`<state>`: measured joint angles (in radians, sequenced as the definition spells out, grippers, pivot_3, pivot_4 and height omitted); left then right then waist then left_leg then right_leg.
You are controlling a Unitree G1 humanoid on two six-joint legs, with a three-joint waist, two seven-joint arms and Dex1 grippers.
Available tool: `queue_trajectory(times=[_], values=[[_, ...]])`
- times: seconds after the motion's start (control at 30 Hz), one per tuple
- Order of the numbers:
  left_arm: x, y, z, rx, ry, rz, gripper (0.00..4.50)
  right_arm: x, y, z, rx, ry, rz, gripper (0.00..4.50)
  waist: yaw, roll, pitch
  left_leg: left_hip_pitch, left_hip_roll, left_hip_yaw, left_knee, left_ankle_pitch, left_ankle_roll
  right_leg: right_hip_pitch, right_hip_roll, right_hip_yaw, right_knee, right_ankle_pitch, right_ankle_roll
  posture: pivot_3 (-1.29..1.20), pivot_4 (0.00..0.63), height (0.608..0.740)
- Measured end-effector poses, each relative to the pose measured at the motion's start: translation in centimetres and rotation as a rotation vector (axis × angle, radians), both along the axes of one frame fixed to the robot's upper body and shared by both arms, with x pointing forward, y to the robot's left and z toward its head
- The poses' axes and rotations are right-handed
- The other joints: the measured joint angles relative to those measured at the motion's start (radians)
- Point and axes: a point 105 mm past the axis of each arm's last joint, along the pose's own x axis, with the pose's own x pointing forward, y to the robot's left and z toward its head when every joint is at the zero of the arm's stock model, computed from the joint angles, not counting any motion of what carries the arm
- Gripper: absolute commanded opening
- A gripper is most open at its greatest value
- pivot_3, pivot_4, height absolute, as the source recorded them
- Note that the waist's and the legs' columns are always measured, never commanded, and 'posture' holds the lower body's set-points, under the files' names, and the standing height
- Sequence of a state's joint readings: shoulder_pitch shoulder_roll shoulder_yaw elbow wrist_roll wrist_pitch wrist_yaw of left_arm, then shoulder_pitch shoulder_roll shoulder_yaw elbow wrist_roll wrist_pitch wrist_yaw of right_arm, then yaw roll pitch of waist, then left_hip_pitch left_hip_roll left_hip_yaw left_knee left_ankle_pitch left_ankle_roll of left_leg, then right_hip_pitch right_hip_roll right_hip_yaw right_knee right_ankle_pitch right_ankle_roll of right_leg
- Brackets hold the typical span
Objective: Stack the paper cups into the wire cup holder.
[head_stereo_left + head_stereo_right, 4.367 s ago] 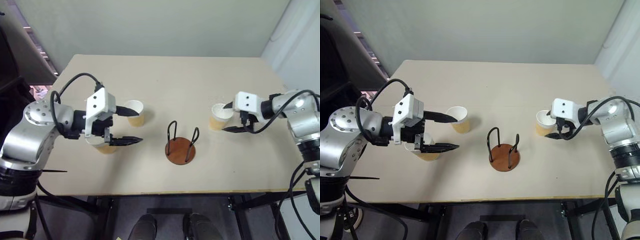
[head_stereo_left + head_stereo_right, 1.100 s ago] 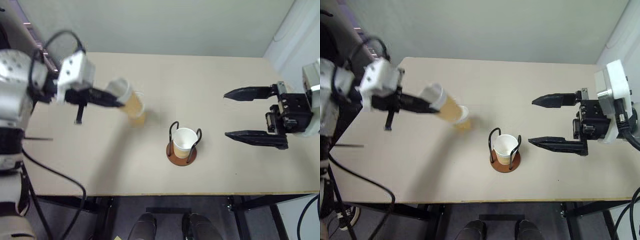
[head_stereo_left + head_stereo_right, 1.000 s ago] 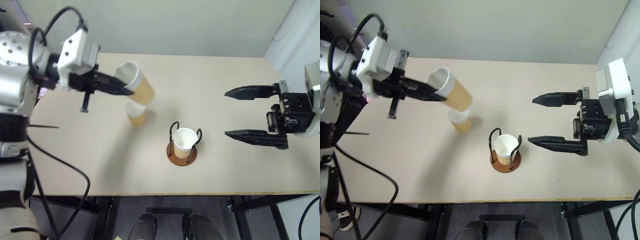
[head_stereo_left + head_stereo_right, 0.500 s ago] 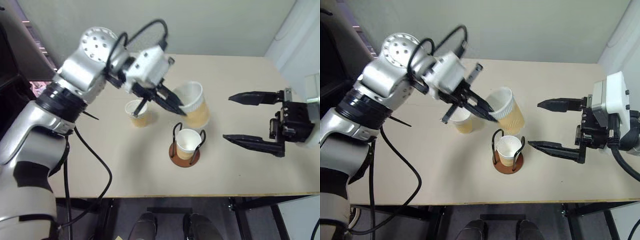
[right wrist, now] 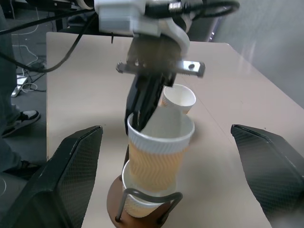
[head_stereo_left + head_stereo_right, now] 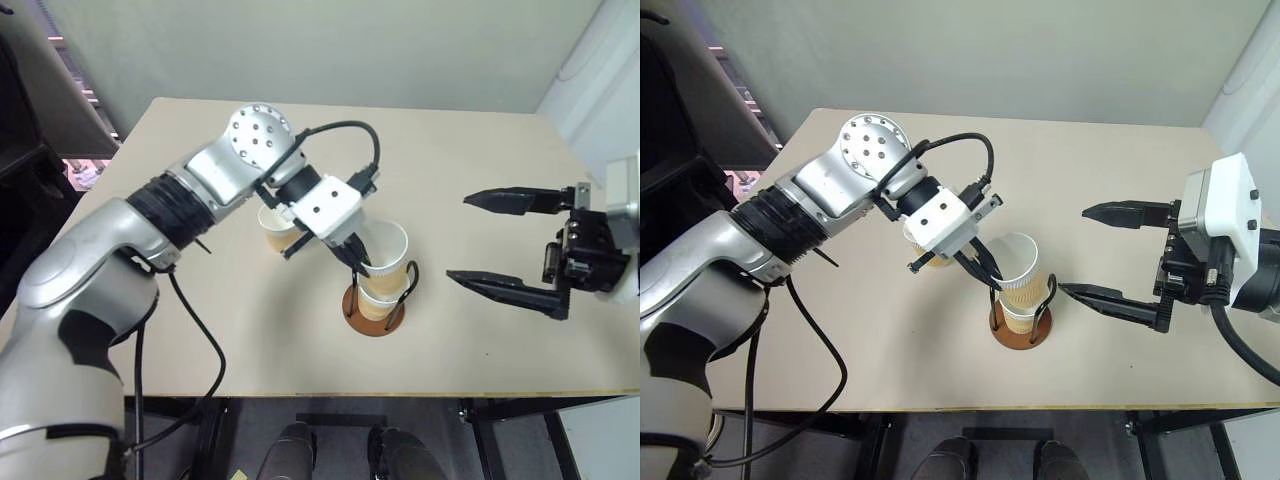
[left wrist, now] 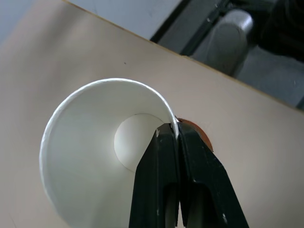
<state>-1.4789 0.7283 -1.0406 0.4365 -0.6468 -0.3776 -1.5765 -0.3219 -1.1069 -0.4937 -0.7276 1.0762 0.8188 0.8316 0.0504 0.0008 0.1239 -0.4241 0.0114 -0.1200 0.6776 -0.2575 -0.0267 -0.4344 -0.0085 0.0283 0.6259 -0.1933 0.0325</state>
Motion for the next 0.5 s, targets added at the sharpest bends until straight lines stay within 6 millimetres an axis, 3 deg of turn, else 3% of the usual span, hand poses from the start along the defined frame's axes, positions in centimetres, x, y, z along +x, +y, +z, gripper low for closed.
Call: queue_trajectory(times=[0.07,0.23,0.37,0.43,0.5], values=[[0.0,0.0,0.0,0.002,0.000,0.000,0.64,-0.1,0.0,-0.1,-0.007,-0.001,-0.005,4.50,0.000,0.000,0.000,0.000,0.000,0.001,0.001,0.000,0.000,0.000,0.000,0.000,0.000,0.000,0.000,0.00,0.150,0.740],[0.2,-0.1,-0.1,0.007,-0.009,0.004,2.36,-0.2,-0.2,-0.1,-0.004,-0.002,-0.014,4.50,0.000,0.001,0.000,0.000,0.000,0.001,0.004,-0.003,0.006,0.001,0.000,0.001,0.001,0.001,0.001,0.00,0.150,0.740],[1.8,-1.6,2.2,-0.139,-0.022,0.069,2.36,-0.1,-0.2,0.2,0.001,-0.013,-0.016,4.50,0.005,0.001,0.000,0.000,-0.001,0.002,0.006,-0.004,0.006,0.002,0.000,0.002,0.000,0.002,0.003,0.00,0.150,0.740],[3.2,-0.5,3.7,-0.215,-0.010,0.176,2.36,-0.1,-0.2,0.3,0.004,-0.020,-0.012,4.50,0.001,0.003,0.000,0.001,0.000,0.004,0.005,-0.004,0.006,0.002,0.000,0.003,0.001,0.002,0.003,0.00,0.150,0.740],[4.7,2.3,4.8,-0.266,-0.010,0.309,2.36,0.0,-0.3,0.4,0.009,-0.014,-0.006,4.50,-0.012,0.004,-0.001,0.003,0.001,0.009,0.004,-0.003,0.006,0.001,0.001,0.004,0.001,0.002,0.003,0.00,0.150,0.740]])
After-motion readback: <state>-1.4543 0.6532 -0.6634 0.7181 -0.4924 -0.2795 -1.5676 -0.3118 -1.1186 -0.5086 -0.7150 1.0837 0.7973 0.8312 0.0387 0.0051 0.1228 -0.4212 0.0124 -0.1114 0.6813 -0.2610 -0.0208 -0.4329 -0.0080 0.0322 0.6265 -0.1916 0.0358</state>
